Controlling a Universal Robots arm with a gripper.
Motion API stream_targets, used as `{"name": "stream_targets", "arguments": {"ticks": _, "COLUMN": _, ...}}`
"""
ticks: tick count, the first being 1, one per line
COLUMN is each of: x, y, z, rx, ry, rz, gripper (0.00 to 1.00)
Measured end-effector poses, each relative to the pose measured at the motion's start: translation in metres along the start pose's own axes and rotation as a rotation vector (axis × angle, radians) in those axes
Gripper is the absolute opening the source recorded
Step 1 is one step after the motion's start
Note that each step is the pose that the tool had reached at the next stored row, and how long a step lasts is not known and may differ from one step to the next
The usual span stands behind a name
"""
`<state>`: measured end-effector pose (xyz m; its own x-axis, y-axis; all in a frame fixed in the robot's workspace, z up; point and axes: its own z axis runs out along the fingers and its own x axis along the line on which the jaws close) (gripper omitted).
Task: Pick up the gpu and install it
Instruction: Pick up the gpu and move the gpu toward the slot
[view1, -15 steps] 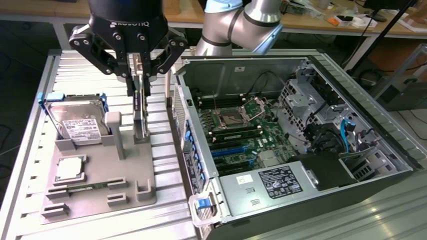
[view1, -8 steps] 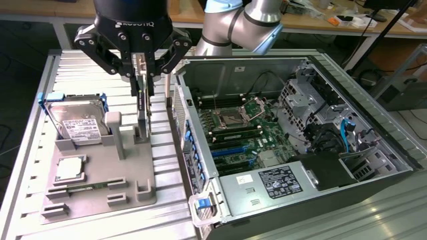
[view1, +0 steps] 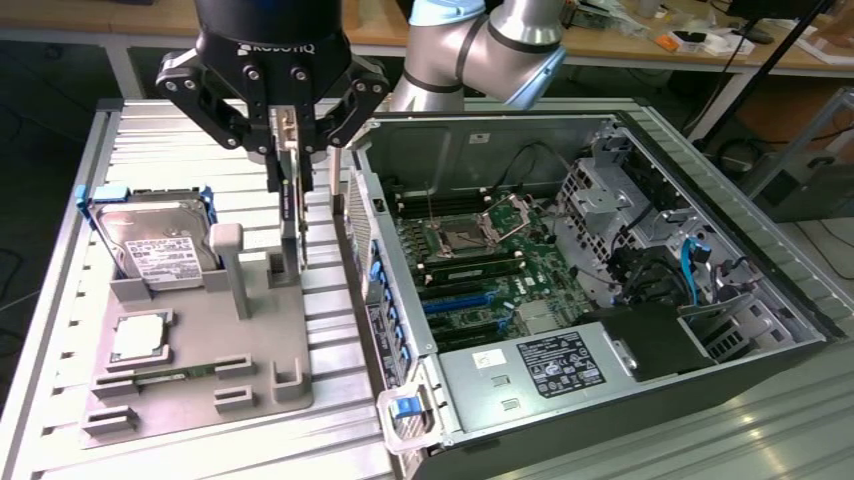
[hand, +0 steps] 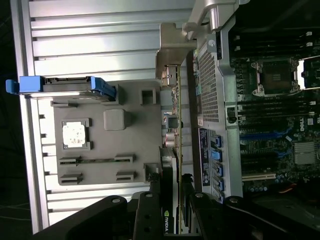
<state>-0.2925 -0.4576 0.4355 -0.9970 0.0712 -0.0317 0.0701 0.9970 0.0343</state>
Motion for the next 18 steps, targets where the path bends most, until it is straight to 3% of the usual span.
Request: {"name": "stream_targets", "arguments": {"ticks": 18, "x": -0.0103, "y": 0.0007, "z": 0.0004, "rx": 0.0000, "ry": -0.0001, "rz": 0.000, "gripper": 0.27}}
